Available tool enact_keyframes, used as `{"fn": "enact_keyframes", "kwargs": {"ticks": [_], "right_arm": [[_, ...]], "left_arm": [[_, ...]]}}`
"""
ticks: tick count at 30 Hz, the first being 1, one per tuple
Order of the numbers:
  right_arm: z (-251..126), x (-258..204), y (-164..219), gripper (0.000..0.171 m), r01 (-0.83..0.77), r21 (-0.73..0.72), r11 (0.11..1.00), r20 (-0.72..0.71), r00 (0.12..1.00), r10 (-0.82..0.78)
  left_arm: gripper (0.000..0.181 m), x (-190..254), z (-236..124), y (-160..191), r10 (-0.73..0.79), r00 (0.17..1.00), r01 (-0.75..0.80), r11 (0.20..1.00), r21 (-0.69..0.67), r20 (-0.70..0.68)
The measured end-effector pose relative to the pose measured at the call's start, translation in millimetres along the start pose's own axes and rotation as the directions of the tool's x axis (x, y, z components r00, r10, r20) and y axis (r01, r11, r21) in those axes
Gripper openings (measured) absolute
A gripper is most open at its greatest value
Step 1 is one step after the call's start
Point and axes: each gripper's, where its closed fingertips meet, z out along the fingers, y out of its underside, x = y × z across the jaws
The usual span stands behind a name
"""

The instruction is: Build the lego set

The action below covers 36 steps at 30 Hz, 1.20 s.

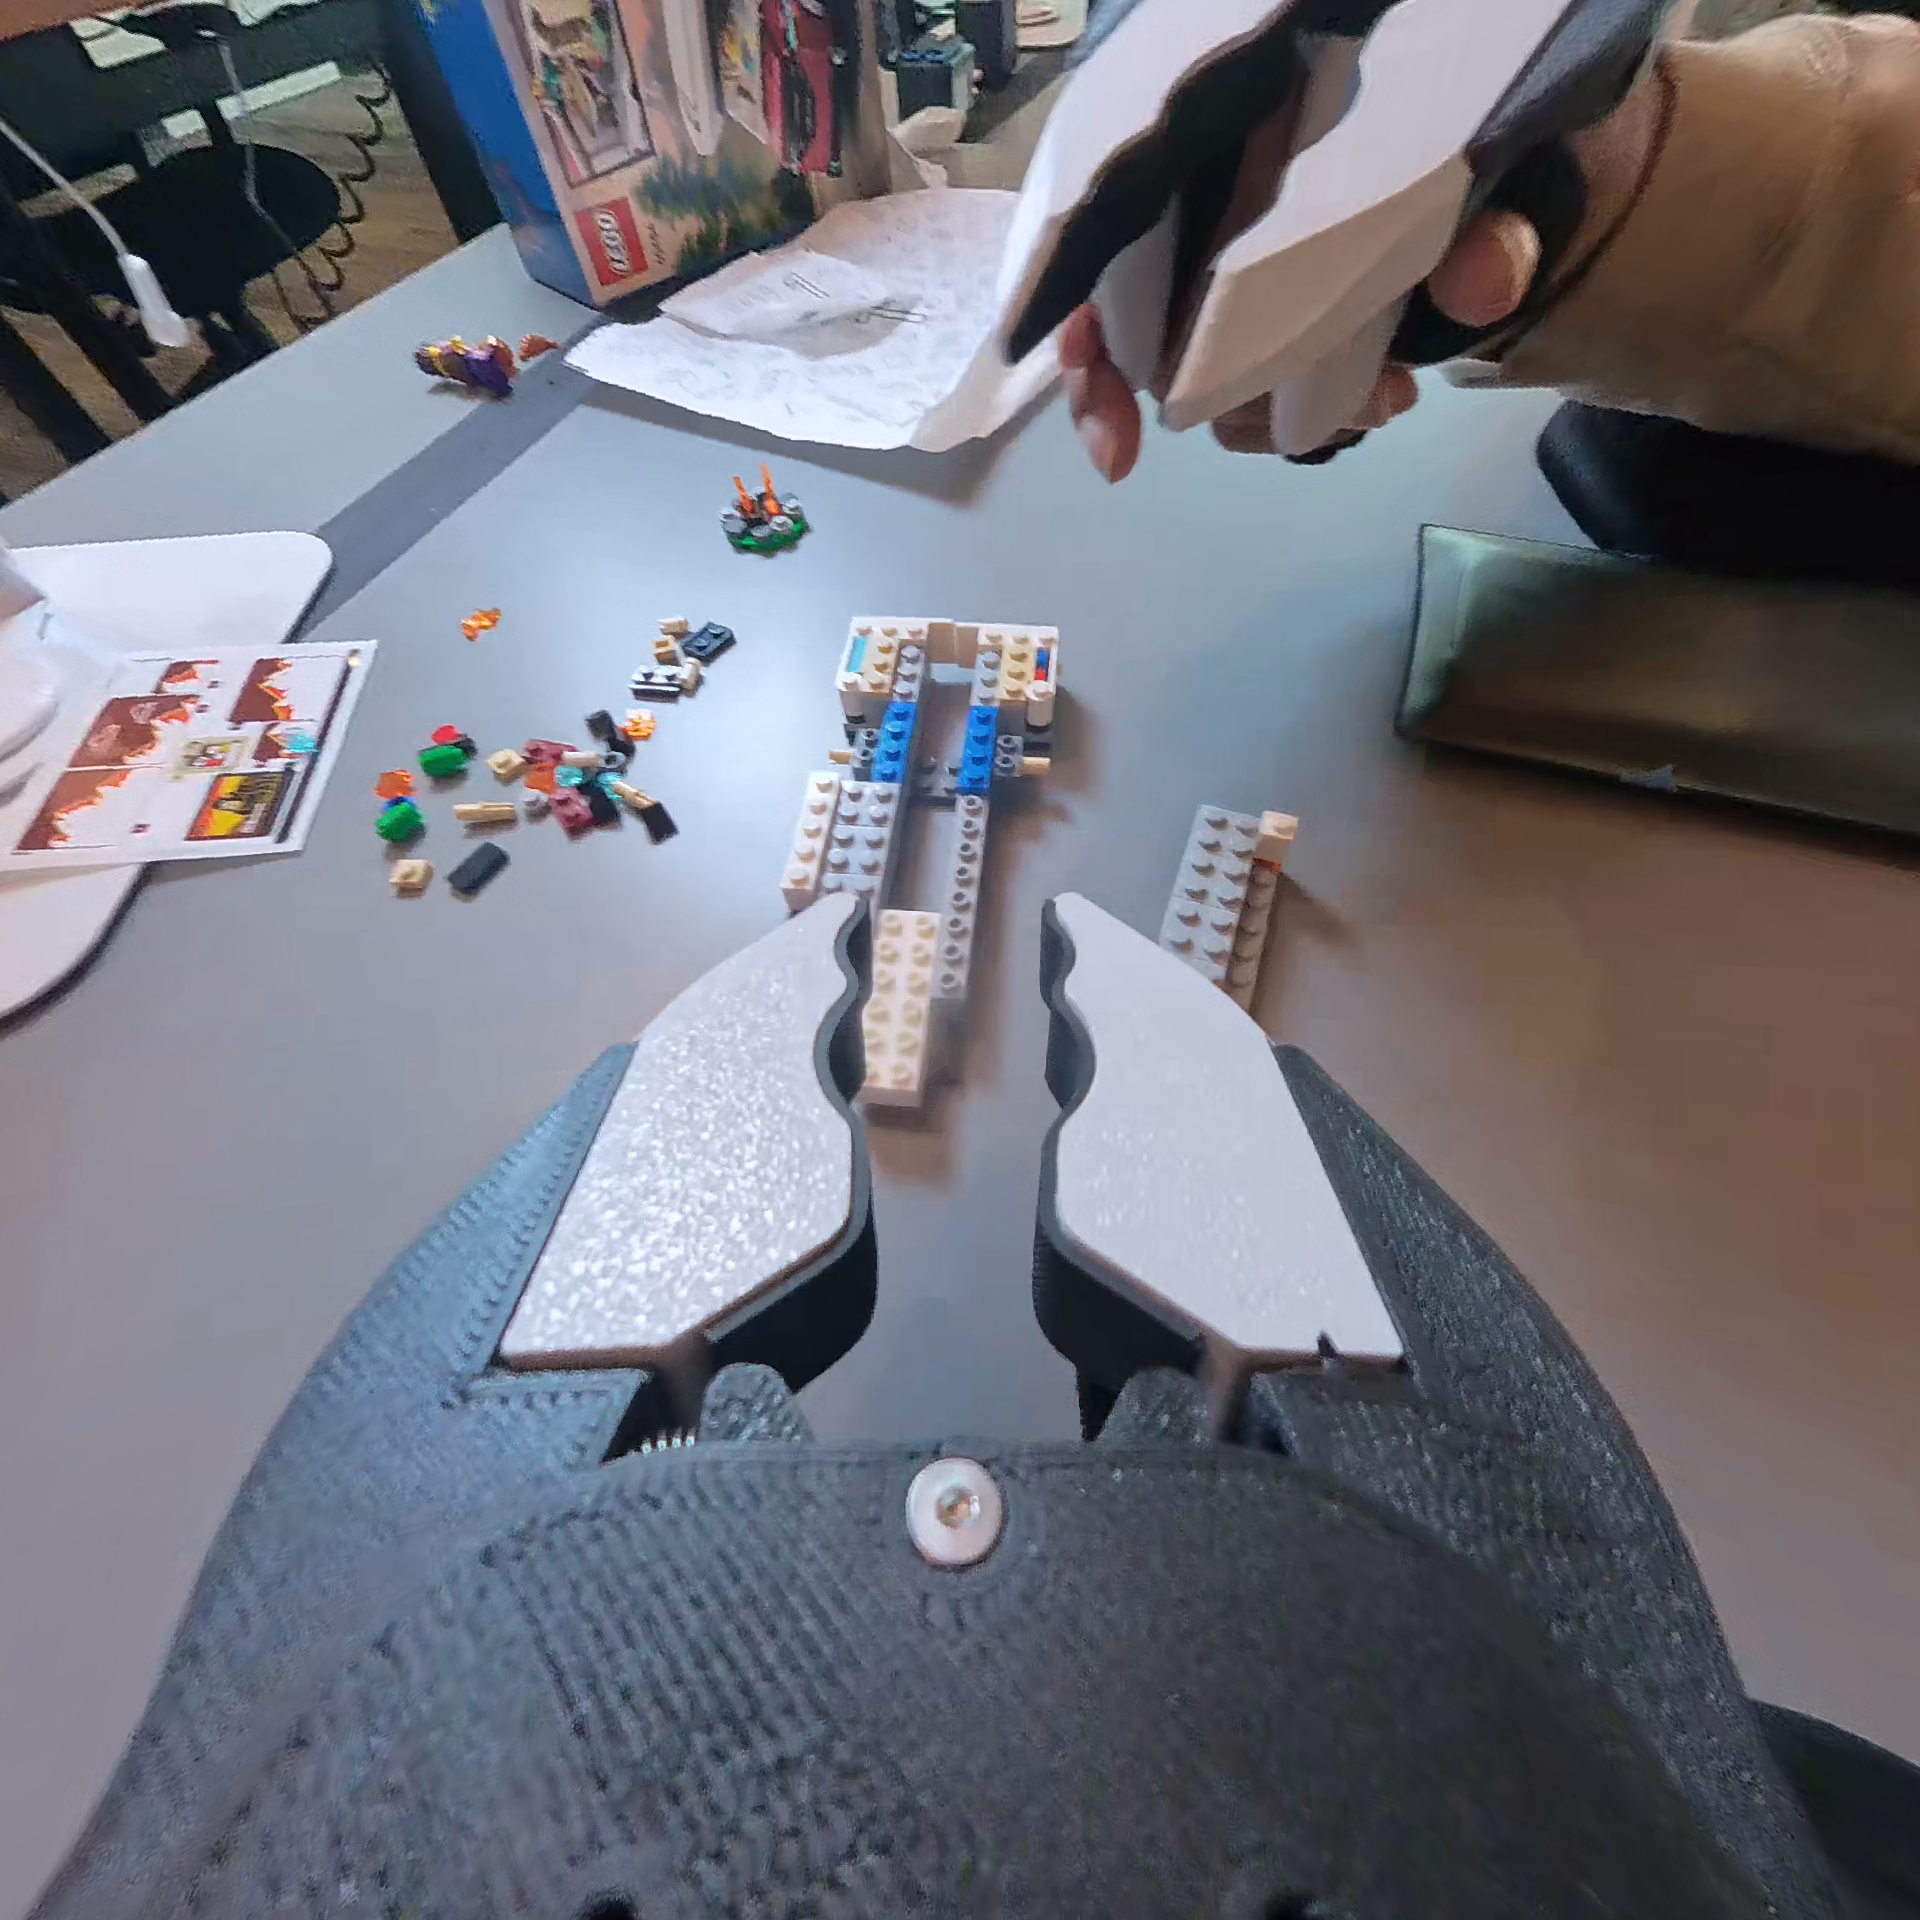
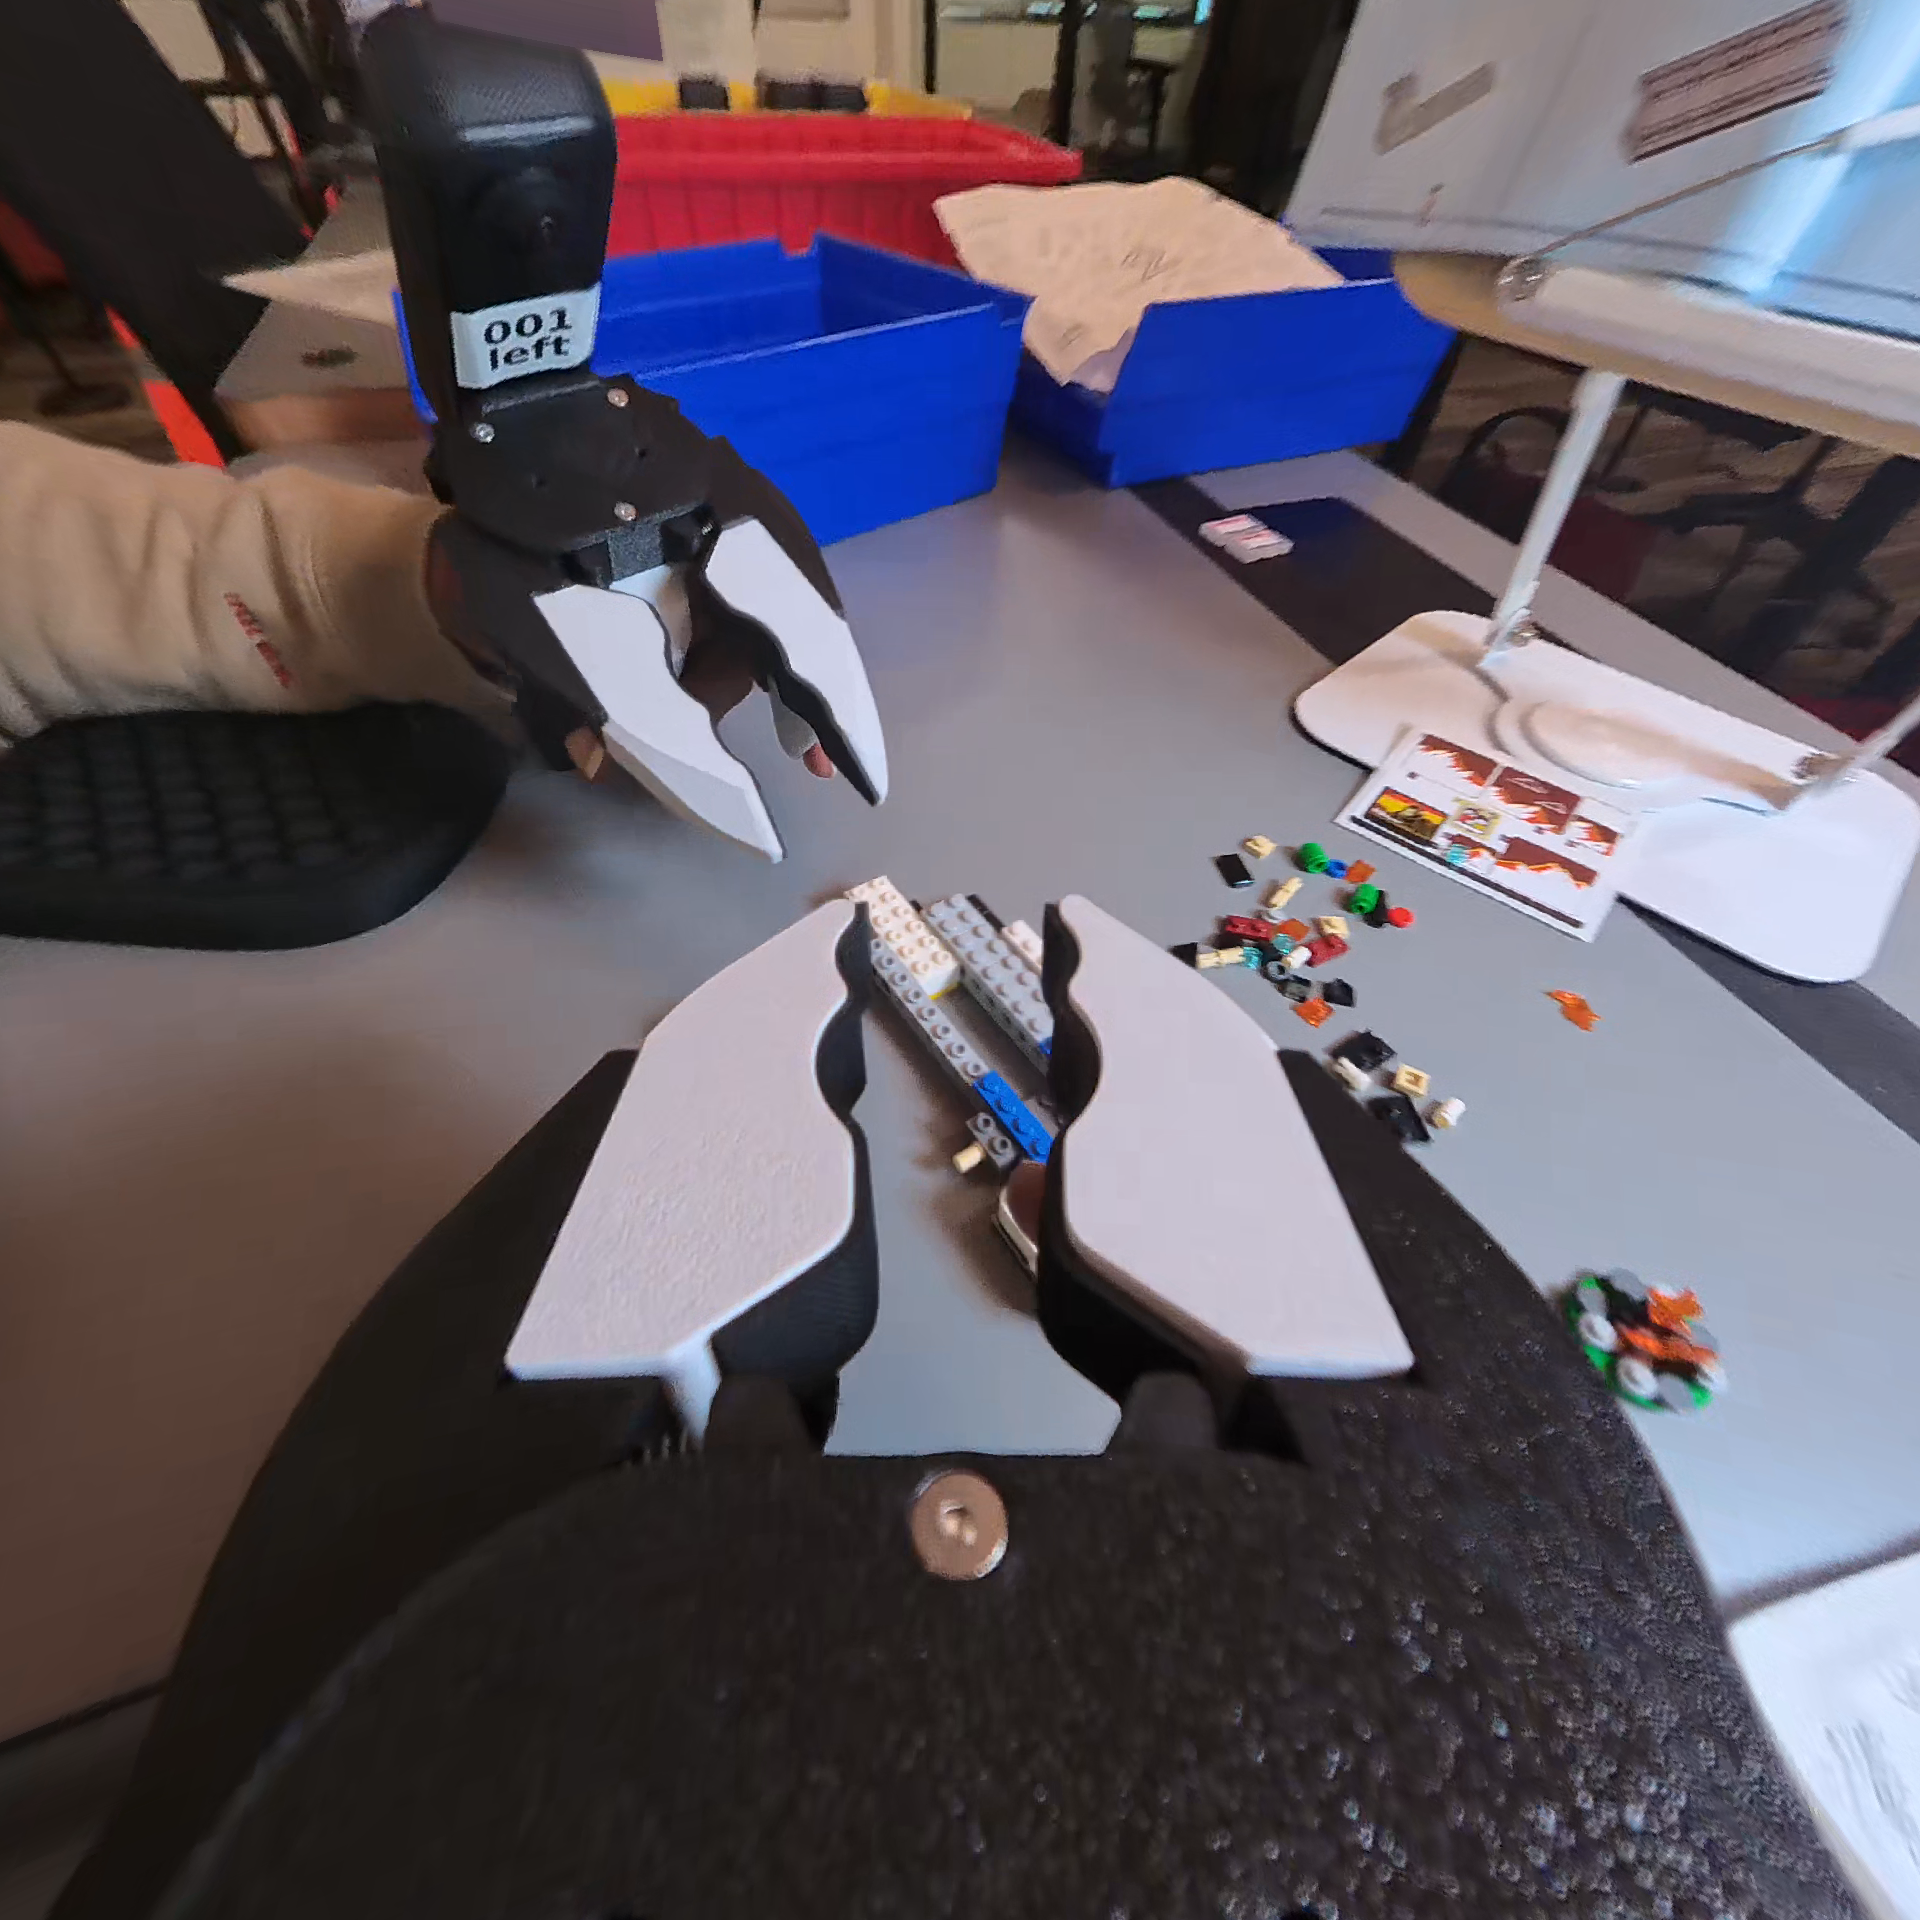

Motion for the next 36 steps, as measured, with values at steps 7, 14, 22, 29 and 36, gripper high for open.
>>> {"fn": "enact_keyframes", "kwargs": {"ticks": [7,14,22,29,36], "right_arm": [[-35.5,8.3,20.0,0.027,-0.129,0.072,0.989,-0.07,0.988,0.134],[-37.1,9.9,29.7,0.025,-0.189,0.07,0.979,-0.044,0.98,0.193],[-38.8,10.2,31.8,0.024,-0.154,0.052,0.987,-0.043,0.987,0.156],[-37.3,10.1,34.9,0.024,-0.161,0.041,0.986,-0.032,0.986,0.162],[-35.6,7.8,36.7,0.023,-0.145,0.029,0.989,-0.034,0.989,0.146]], "left_arm": [[0.029,-65.5,26.1,-8.1,0.025,1.0,-0.023,0.989,-0.144,0.01],[0.02,-132.3,54.2,12.1,0.179,0.979,-0.203,0.877,-0.435,-0.097],[0.018,-137.7,71.6,35.2,0.182,0.947,-0.307,0.752,-0.583,-0.264],[0.008,-133.1,77.6,36.7,0.158,0.938,-0.319,0.745,-0.585,-0.309],[0.008,-120.8,74.0,27.1,0.148,0.954,-0.275,0.785,-0.556,-0.262]]}}
